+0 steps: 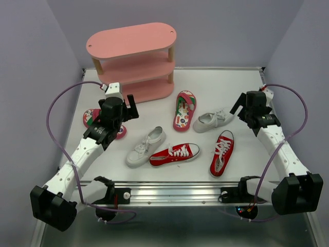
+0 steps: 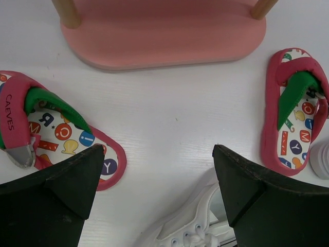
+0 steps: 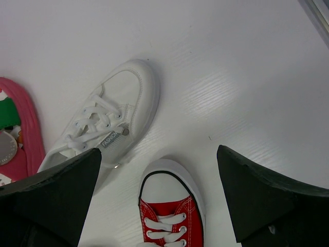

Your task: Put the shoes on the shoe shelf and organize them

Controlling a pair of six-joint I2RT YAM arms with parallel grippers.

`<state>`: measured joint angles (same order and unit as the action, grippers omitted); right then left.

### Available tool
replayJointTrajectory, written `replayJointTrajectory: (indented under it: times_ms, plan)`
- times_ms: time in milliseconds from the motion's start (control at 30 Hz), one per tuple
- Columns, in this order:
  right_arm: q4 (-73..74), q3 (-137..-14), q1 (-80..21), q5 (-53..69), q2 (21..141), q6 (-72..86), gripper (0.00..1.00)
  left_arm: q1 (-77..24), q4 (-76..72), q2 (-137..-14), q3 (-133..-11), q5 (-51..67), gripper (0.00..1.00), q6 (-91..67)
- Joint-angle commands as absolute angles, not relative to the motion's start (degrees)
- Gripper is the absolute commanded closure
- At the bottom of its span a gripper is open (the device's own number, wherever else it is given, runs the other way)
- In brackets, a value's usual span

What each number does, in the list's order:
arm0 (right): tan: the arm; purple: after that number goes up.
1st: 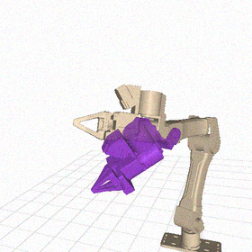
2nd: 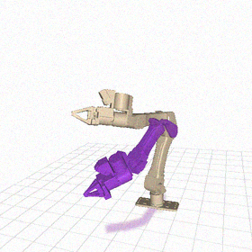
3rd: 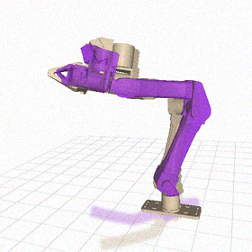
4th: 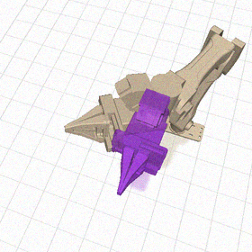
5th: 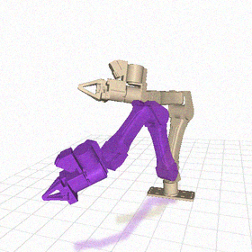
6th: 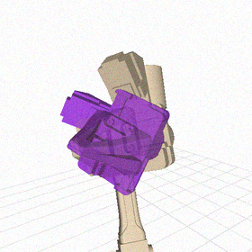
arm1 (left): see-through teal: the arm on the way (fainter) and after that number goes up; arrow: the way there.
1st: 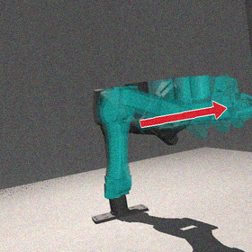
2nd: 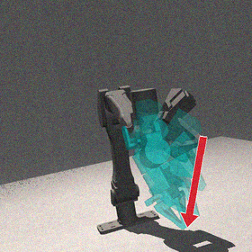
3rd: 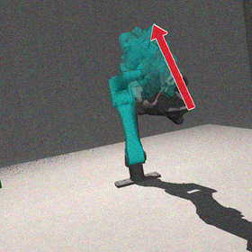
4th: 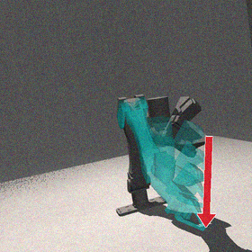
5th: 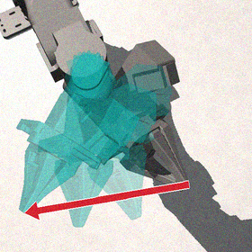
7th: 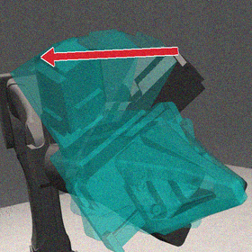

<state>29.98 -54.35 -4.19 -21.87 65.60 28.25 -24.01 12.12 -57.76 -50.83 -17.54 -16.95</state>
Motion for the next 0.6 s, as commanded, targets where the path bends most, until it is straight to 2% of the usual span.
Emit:
replayJointTrajectory:
  times_ms: [0, 233, 433, 567]
  plan:
    - [26.7, -53.6, -4.1, -19.7, 64.6, 27.9, 0.0, -24.4, 13.9, -60.2, -52.3, -18.7, 0.01, -18.0]
    - [26.3, -53.7, -4.1, -18.2, 65.2, 28.0, 0.0, -30.2, 17.8, -62.2, -53.3, -19.8, 0.05, -18.5]
    - [25.6, -53.4, -4.1, -16.7, 65.6, 28.4, 0.0, -40.7, 21.5, -68.5, -56.6, -24.8, 0.07, -26.4]
    - [25.7, -53.4, -4.1, -16.3, 65.6, 28.0, 0.0, -41.6, 22.9, -70.6, -57.5, -25.6, 0.09, -32.2]
